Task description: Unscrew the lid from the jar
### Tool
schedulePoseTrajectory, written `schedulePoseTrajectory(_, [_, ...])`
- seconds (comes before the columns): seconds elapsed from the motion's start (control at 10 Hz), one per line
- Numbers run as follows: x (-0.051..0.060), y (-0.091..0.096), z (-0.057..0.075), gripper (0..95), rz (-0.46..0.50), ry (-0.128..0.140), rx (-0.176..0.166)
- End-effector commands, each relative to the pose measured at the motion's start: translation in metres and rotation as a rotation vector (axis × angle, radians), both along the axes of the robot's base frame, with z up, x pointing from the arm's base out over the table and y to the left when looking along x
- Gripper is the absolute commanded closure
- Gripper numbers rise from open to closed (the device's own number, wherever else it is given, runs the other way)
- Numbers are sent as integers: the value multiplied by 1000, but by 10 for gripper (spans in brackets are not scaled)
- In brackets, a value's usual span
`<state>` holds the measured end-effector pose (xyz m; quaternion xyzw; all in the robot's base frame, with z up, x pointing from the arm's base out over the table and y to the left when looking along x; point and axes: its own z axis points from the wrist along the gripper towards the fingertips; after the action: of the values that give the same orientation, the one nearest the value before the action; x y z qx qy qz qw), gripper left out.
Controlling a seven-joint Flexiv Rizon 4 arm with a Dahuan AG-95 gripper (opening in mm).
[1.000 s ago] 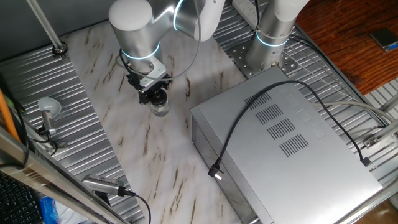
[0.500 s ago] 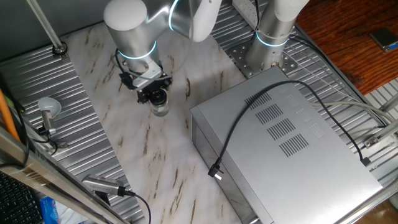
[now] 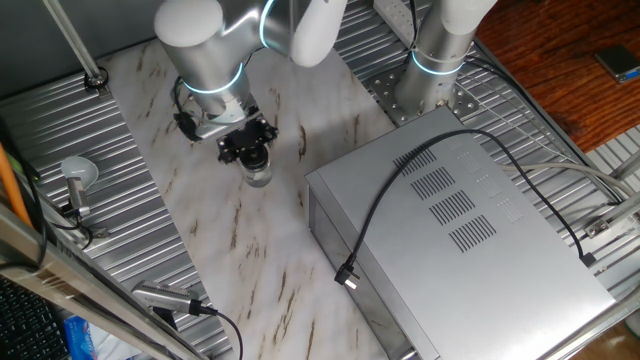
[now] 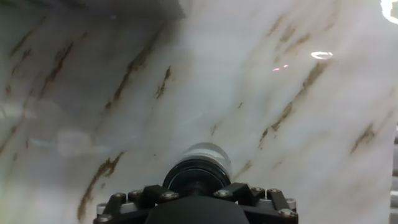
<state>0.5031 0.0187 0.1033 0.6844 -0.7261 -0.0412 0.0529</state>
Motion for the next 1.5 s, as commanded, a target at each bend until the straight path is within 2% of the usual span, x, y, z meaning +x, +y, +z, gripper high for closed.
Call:
schedulePoseTrajectory(0.1, [0,0,0,190,-125,11,-12])
schedulePoseTrajectory(0.4, [0,0,0,190,-251,15,-31])
schedulePoseTrajectory(0.6, [0,0,0,190,-389,23,-59])
schedulePoseTrajectory(0.7, [0,0,0,190,-411,24,-64])
schedulePoseTrajectory(0.9, [0,0,0,190,-557,24,-86])
schedulePoseTrajectory(1.5, [-1,0,0,190,-888,22,-130])
